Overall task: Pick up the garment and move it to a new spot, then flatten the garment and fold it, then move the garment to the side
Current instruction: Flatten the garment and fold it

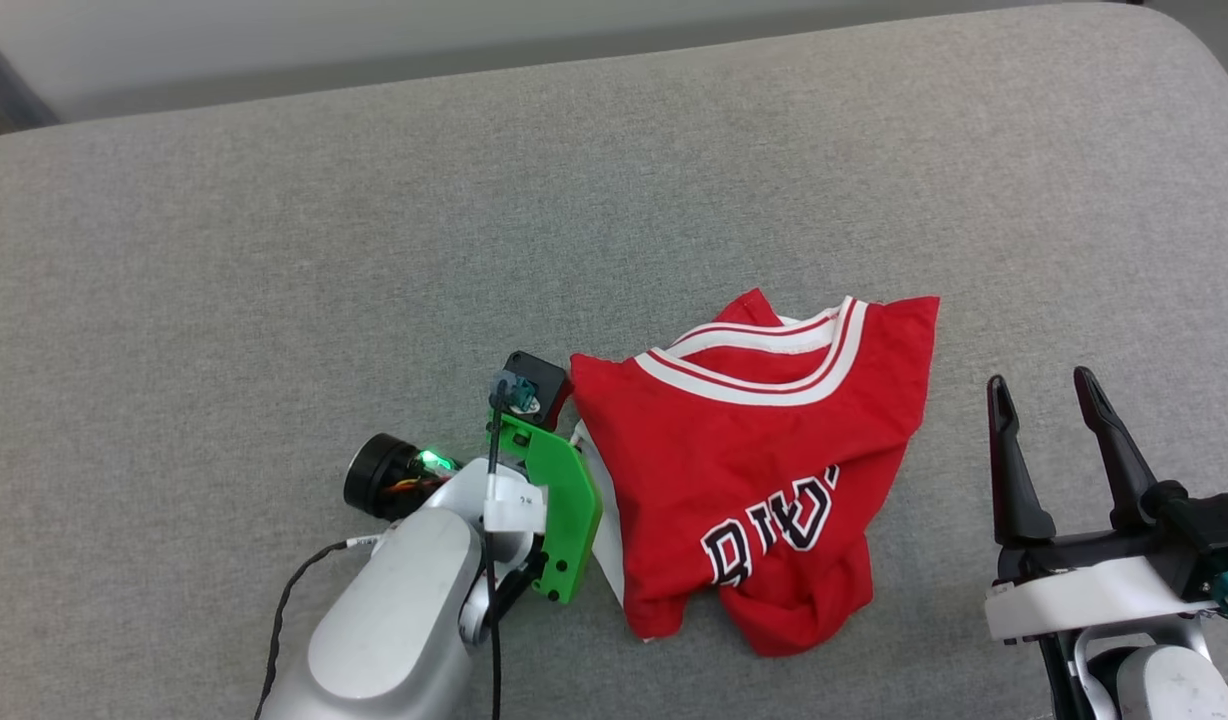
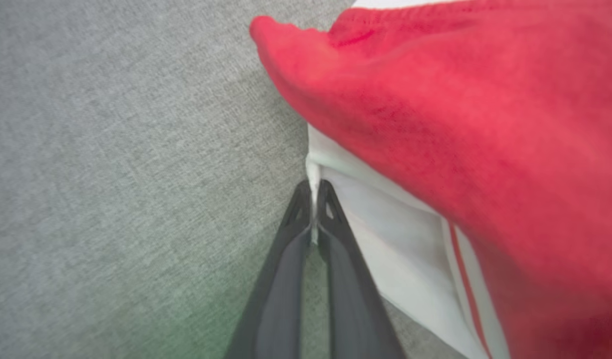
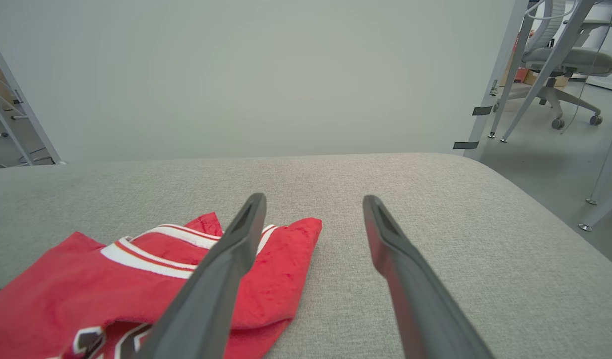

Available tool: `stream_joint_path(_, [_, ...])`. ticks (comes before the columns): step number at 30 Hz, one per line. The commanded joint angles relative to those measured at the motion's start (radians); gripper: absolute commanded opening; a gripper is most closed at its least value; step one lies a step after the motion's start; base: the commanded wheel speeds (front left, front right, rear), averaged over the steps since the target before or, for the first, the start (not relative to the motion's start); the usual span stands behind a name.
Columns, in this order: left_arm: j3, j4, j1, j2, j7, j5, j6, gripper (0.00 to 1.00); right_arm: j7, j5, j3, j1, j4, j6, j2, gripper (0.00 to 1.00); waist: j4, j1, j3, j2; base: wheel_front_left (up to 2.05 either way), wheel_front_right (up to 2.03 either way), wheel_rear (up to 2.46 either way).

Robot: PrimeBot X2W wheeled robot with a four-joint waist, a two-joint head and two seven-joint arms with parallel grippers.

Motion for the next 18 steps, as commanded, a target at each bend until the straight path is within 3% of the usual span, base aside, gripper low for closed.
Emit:
stream_joint_path(1, [0.003,0.022,0.028,0.010,-0.012,-0.009,0.000,0.00,-0.002,0.002,-0.003,-0.013,0.004,-0.001,-0.002,1.00,0.017,-0.0001,-0.023,0.0000,0.00,0.00,0.00])
stream_joint_path(7, [0.076,-0.004,0.053,0.040,-0.110,-0.042,0.033,0.00,-0.002,-0.011,-0.018,0.004,0.014,-0.001,-0.002,1.00,0.060,-0.0001,-0.079,0.0000,0.00,0.00,0.00])
stream_joint_path(18, [0.271,-0.067,0.088,0.147,-0.296,-0.104,0.111,0.00,-0.002,-0.015,-0.019,0.031,0.029,-0.001,-0.002,1.00,0.132,-0.0001,-0.141,0.0000,0.00,0.00,0.00])
